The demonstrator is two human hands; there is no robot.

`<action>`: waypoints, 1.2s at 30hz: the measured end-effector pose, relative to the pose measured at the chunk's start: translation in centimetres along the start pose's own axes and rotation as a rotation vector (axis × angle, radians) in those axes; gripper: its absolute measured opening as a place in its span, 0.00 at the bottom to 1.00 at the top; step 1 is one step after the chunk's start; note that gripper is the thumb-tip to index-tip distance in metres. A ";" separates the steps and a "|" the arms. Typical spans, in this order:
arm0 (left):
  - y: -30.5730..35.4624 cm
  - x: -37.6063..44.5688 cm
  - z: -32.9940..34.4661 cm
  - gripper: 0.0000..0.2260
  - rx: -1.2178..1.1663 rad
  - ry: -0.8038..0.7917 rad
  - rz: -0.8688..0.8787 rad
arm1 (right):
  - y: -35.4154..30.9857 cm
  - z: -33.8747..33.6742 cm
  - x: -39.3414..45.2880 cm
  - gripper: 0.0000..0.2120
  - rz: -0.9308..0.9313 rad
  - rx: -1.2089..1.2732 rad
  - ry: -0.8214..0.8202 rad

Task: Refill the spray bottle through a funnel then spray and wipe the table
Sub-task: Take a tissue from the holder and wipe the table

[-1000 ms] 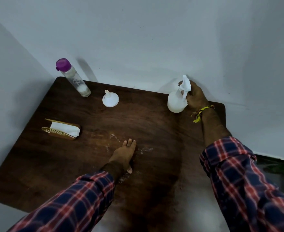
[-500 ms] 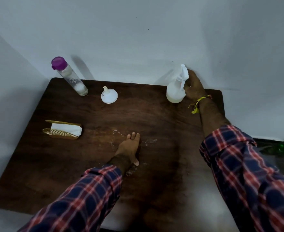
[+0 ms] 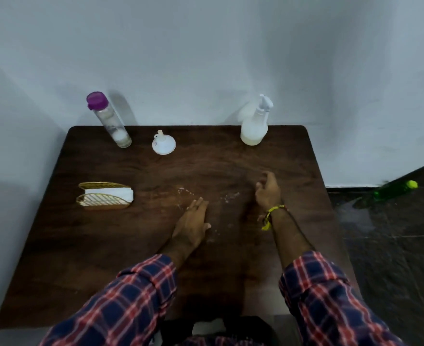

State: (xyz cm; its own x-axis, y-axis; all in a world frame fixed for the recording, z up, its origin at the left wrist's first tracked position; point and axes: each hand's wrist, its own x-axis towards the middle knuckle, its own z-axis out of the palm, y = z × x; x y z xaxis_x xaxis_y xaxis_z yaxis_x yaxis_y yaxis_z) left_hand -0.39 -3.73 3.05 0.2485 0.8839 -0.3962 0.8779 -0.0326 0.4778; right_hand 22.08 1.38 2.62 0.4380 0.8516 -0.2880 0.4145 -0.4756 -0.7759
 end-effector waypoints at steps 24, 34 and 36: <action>-21.3 -9.1 -3.6 0.67 -0.107 -0.122 -0.609 | -11.8 18.6 -15.3 0.08 -0.368 -0.191 -0.195; -22.6 -8.2 -3.3 0.67 -0.103 -0.259 -0.566 | -14.6 27.5 -10.7 0.10 -0.298 -0.316 -0.259; -22.7 -8.1 -3.2 0.67 -0.125 -0.273 -0.565 | -14.4 28.2 -10.7 0.10 -0.276 -0.339 -0.254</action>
State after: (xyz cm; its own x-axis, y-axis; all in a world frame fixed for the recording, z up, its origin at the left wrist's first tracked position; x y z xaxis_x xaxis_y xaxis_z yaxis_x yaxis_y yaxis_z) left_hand -23.64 -8.65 -2.08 -0.1287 0.5977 -0.7913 0.8539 0.4725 0.2180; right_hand -11.11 5.34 1.02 0.0850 0.9624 -0.2580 0.7418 -0.2340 -0.6285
